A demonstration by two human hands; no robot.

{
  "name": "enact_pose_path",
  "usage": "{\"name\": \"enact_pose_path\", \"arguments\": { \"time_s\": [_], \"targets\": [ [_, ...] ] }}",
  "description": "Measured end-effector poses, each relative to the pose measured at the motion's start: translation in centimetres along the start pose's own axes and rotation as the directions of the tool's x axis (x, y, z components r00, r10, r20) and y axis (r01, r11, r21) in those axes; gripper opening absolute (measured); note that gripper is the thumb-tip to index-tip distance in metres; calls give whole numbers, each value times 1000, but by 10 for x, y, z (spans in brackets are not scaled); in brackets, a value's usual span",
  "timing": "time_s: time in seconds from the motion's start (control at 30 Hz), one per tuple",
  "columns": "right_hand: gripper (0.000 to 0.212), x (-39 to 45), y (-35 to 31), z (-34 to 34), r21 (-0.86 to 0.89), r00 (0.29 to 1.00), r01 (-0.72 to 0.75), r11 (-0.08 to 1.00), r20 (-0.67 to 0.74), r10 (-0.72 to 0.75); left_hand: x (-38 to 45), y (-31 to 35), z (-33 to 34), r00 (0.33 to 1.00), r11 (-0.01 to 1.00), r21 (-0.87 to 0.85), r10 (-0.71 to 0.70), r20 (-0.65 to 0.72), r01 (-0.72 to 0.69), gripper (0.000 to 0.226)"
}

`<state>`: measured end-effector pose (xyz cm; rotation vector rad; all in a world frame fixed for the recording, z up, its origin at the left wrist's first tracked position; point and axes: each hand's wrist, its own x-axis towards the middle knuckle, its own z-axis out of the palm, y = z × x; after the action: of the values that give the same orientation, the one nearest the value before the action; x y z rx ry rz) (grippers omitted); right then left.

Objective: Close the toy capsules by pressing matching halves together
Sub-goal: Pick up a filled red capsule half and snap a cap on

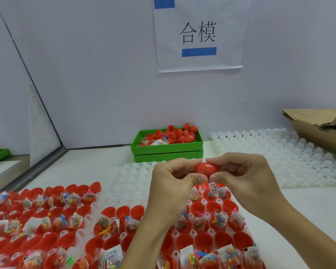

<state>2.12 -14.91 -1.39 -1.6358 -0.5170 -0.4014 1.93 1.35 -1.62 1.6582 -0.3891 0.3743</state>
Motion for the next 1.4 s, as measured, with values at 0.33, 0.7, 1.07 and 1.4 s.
{"name": "enact_pose_path", "arguments": {
  "time_s": [0.33, 0.7, 1.07, 1.4],
  "targets": [
    [36, -1, 8, 3, -74, 1000, -8, 997, -24, 6, -3, -6, 6, 999, 995, 98, -34, -35, 37, 23],
    [46, -1, 9, 3, -132, 998, 43, 990, -32, -47, -5, -6, 10, 998, 989, 149, 26, -53, -18, 26],
    [49, -2, 11, 2, -186, 998, 58, 981, -11, -61, -5, -4, 7, 1000, 980, 198, 23, -2, -22, 32],
    [41, -1, 11, 10, -168, 1000, 20, 986, 2, -20, 0, -8, -2, 999, 975, 222, -15, 46, 4, 29]
  ]
}}
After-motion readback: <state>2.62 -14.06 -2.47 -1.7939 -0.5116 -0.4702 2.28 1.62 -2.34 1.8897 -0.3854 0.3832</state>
